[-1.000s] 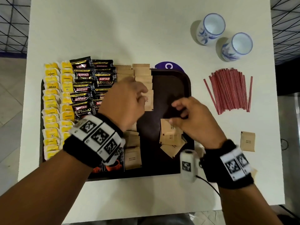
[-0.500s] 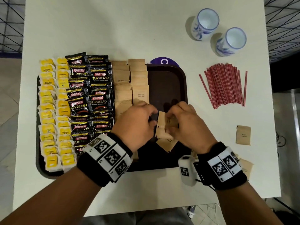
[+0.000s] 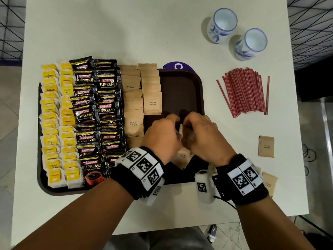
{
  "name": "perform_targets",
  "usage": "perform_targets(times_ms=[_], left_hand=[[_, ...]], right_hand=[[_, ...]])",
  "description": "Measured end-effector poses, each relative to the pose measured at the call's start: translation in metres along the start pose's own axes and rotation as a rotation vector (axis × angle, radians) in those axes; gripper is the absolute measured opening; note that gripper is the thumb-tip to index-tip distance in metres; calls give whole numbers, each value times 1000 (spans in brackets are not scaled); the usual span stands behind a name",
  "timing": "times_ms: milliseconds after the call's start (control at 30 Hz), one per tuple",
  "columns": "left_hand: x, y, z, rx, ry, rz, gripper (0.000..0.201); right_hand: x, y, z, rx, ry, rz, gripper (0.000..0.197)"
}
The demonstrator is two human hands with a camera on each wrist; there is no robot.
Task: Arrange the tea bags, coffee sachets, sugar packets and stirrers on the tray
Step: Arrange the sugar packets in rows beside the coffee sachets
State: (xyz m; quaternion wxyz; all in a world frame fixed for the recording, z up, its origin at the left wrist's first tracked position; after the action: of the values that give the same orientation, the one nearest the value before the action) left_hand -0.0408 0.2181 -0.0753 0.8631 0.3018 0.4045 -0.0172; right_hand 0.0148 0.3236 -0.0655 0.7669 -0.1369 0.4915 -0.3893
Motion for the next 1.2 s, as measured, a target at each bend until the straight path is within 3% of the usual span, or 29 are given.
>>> perform_targets(times_ms=[133, 233, 333, 533, 700, 767, 867, 967, 1067, 1200], left_hand=[[-20, -13, -1, -65, 69, 209, 15], [-35, -22, -1, -88, 60, 366, 11], [-39, -23, 3, -101, 7, 509, 8], [-42, -24, 6, -111, -19, 594, 13], [-43, -30, 6, -74, 18, 440, 14], [-48, -31, 5, -33, 78, 325, 26], [-55, -25, 3, 50, 98, 328, 39], [-61, -19, 3, 142, 103, 311, 33], [-72, -25, 0, 123, 154, 201, 18], [-85, -35, -7, 62, 150, 127, 14]], right_hand=[[-14, 14, 12, 64, 89, -412, 41], [-30, 21, 17, 83, 208, -778, 30], [-32, 19, 13, 93, 219, -905, 22], [-30, 13, -1, 82, 233, -908, 18], [-26, 4, -9, 70, 198, -915, 22], [-28, -3, -11, 31, 194, -862, 23], [-27, -21, -15, -51, 165, -761, 22], [-24, -29, -14, -80, 163, -727, 16], [-26, -16, -5, -33, 225, -574, 12], [-5, -1, 14, 15, 166, -260, 31]])
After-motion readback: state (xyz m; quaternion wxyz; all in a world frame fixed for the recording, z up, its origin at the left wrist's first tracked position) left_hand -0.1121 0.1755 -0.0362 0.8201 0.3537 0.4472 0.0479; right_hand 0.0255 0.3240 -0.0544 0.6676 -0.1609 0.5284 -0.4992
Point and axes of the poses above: each hand's wrist, its own z-axis away from the middle knuckle, its own x-axis out of the palm, y = z × x, the point moved 7 cm from there along -z, towards the middle knuckle, and after that the axes turned 11 degrees about -z, right-handed, at the moved point
